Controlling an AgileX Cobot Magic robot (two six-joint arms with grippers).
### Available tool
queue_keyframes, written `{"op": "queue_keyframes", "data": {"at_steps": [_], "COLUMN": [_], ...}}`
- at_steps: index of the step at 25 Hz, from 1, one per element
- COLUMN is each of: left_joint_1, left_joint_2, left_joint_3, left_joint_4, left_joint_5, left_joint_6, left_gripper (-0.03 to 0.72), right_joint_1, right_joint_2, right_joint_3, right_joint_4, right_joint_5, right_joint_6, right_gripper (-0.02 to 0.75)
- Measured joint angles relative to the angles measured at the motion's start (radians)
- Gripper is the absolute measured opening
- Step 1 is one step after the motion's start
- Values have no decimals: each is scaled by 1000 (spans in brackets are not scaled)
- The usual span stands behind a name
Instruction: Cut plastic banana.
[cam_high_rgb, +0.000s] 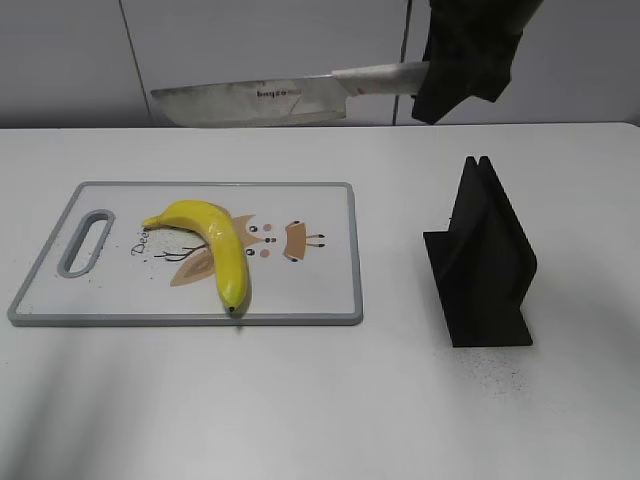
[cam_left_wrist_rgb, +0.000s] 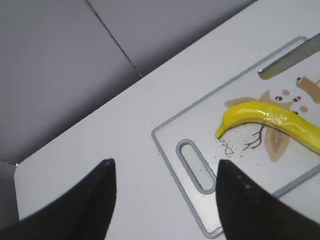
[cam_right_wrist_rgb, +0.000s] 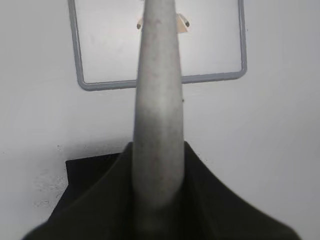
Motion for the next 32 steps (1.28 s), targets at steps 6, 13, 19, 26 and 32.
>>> {"op": "queue_keyframes", "data": {"at_steps": [6,13,19,26,32], "left_joint_1": [0,-11,-93,-127,-127], "left_joint_2": [242,431,514,588,613], "left_joint_3": [-188,-238,-239,-239,-239], "left_joint_4": [-99,-145,-160,-166,-167], "left_joint_5": [177,266,230,201,193], "left_joint_6": [339,545,619,624,624], "left_gripper": [589,557,534,508,387], "right_joint_1": [1,7,8,10,10], "right_joint_2": [73,131,182,188,193], "right_joint_3": [-52,-79,-79,-79,-79], "right_joint_4": [82,203,232,279,282], "right_joint_5": [0,-1,-2,-2,-2], "right_joint_6": [-106,-172,-174,-179,-180], "right_gripper": [162,162,162,162,162]}}
